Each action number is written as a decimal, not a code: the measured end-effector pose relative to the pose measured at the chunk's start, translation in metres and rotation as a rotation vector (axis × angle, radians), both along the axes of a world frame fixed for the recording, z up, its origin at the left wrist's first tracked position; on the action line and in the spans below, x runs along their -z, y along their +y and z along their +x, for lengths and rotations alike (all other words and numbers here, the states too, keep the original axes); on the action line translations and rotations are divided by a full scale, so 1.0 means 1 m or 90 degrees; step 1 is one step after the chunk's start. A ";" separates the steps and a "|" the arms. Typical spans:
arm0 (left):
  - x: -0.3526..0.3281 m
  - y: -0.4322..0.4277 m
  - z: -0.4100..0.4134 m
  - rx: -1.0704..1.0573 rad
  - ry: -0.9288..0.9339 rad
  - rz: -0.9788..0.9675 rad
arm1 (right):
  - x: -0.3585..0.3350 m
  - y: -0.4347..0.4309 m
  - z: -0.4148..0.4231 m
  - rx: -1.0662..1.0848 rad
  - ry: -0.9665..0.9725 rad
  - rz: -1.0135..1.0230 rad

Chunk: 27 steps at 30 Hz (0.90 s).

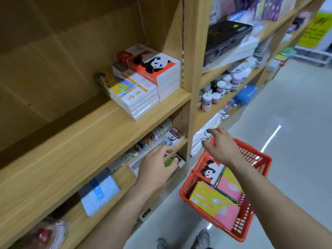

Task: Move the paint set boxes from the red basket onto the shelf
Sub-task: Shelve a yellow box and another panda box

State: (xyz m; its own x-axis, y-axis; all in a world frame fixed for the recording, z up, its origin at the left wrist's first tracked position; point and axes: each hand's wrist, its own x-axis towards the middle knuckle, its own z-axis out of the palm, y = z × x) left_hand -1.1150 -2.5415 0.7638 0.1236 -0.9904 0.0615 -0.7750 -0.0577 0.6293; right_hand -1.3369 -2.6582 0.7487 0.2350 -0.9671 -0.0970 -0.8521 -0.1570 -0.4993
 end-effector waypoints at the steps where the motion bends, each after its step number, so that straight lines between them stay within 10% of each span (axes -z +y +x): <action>1: 0.016 -0.007 -0.011 0.040 -0.017 0.059 | 0.017 0.006 -0.026 0.041 0.015 0.044; 8: 0.125 -0.052 -0.083 0.177 -0.082 0.290 | 0.127 0.050 -0.141 0.246 0.046 0.269; 17: 0.251 -0.144 -0.133 0.184 -0.082 0.244 | 0.273 0.036 -0.134 0.305 -0.044 0.449; 27: 0.337 -0.184 -0.116 0.206 -0.033 0.144 | 0.391 -0.055 -0.113 0.379 -0.114 0.300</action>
